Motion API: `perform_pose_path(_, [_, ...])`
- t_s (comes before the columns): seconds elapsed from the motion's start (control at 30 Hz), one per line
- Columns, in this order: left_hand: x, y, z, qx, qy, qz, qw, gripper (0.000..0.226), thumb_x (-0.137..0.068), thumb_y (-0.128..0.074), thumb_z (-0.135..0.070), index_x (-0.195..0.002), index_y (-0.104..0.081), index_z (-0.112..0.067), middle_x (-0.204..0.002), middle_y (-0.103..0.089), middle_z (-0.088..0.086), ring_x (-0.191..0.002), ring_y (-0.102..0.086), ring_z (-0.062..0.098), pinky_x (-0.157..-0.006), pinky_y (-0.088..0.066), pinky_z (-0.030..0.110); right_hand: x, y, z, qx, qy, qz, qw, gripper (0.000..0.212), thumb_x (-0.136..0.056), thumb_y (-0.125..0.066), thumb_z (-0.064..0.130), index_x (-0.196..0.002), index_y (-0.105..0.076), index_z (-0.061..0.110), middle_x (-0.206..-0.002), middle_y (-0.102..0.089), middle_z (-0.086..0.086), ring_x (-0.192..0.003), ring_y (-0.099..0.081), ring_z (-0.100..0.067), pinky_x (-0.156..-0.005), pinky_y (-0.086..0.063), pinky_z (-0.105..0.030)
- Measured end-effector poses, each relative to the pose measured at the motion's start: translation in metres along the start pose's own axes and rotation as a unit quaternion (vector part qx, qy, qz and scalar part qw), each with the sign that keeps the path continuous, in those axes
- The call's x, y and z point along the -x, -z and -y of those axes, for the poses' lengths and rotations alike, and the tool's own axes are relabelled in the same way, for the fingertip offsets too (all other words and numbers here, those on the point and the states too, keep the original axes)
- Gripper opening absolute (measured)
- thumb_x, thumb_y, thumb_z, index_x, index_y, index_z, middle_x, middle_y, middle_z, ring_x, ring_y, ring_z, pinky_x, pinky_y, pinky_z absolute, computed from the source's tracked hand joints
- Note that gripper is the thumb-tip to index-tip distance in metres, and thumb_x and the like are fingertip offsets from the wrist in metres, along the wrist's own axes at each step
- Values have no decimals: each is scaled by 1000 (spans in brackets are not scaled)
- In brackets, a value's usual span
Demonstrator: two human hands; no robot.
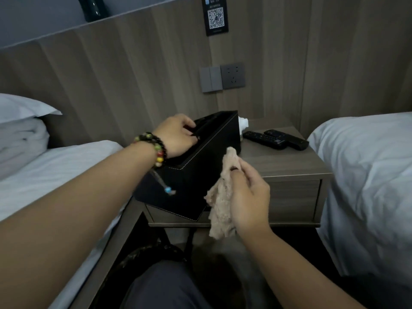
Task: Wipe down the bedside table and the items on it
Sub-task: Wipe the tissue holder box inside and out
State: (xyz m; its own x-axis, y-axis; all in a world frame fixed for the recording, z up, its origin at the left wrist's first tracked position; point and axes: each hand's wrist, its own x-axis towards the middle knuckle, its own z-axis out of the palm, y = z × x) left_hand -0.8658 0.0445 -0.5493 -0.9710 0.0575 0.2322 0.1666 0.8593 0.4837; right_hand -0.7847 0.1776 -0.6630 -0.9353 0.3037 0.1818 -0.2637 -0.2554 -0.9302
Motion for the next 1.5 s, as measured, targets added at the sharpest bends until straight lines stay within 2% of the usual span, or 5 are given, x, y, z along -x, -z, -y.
perform_pose_path(0.4, [-13, 21, 41, 92, -69, 101, 988, 36, -90, -63, -10, -123, -62, -24, -105, -69, -10, -93, -60, -8, -98, -42, 13, 26, -79, -51, 237, 532, 49, 812, 30, -93, -50, 0, -121, -61, -6, -128, -58, -22, -131, -47, -33, -104, -43, -48])
perform_pose_path(0.7, [-20, 12, 53, 160, -81, 100, 979, 37, -88, -63, -3, -119, -61, -25, -94, -68, -18, -84, -60, -8, -95, -46, 17, -21, -69, -59, 141, 333, -98, 927, 39, -93, -46, -4, -131, -49, -11, -134, -47, -25, -131, -46, -33, -106, -42, -45])
perform_pose_path(1.07, [-32, 30, 55, 139, -74, 176, 972, 46, -90, -54, 6, -128, -51, -19, -93, -70, -22, -89, -62, -6, -84, -47, 8, -3, -103, -62, 274, 541, 12, 795, 31, -88, -58, -5, -118, -64, -3, -127, -60, -20, -129, -49, -34, -103, -43, -49])
perform_pose_path(1.33, [-35, 24, 60, 167, -67, 160, 971, 45, -88, -57, 6, -124, -56, -22, -84, -72, -19, -84, -64, -5, -86, -49, 11, -65, -66, -52, 128, 329, -133, 926, 43, -92, -46, -1, -135, -45, -3, -142, -43, -18, -142, -29, -33, -117, -27, -31])
perform_pose_path(1.5, [-34, 22, 60, 167, -86, 146, 971, 45, -89, -54, 6, -130, -50, -11, -84, -71, -22, -86, -63, -9, -82, -48, 8, -23, -100, -65, 178, 476, -42, 860, 50, -79, -46, -13, -128, -50, -6, -139, -46, -22, -138, -34, -40, -112, -31, -54])
